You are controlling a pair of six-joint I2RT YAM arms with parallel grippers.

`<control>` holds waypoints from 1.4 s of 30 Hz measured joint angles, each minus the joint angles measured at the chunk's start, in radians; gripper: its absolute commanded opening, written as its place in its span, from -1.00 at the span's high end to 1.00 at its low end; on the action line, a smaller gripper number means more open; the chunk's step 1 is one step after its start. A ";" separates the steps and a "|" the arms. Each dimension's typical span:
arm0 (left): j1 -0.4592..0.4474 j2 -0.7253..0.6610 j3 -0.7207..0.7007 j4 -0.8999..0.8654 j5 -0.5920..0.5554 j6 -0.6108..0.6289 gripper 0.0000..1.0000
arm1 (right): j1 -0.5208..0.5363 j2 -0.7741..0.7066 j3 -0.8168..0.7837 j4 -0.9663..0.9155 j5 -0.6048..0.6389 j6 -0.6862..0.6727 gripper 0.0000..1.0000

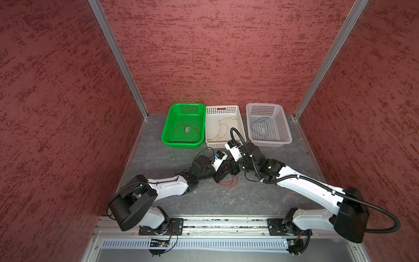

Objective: Untangle and sort cables by color
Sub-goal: Place the cable into the container.

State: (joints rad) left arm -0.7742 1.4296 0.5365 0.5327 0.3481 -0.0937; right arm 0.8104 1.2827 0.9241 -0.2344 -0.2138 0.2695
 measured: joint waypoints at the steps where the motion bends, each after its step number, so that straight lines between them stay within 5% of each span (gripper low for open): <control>1: 0.001 0.000 0.001 0.001 0.007 -0.003 0.73 | 0.000 -0.005 -0.002 0.002 0.000 0.002 1.00; 2: 0.002 0.000 0.003 0.001 0.013 -0.003 1.00 | -0.001 -0.010 -0.005 0.005 0.000 0.003 1.00; 5: 0.002 -0.002 0.006 0.005 0.030 0.002 1.00 | -0.006 -0.026 -0.014 0.015 0.002 0.006 0.95; 9: 0.015 -0.018 0.006 -0.002 0.045 -0.002 1.00 | -0.009 -0.056 -0.039 0.024 0.000 0.011 0.23; 12: 0.046 -0.055 0.005 -0.009 0.078 -0.013 1.00 | -0.016 -0.105 -0.071 0.022 0.002 -0.003 0.04; 19: 0.151 -0.218 -0.003 -0.035 0.231 -0.056 1.00 | -0.065 -0.237 -0.110 0.018 0.022 -0.024 -0.02; 27: 0.160 -0.357 0.038 -0.183 0.359 -0.056 1.00 | -0.082 -0.192 -0.162 0.066 0.021 -0.066 -0.08; 42: 0.238 -0.438 0.133 -0.231 0.525 -0.113 1.00 | -0.082 -0.024 -0.248 0.467 -0.226 -0.192 0.04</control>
State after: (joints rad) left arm -0.5362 0.9916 0.6697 0.3019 0.8734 -0.2062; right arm 0.7284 1.2591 0.6758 0.2321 -0.4397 0.0772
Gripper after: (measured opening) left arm 0.052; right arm 0.487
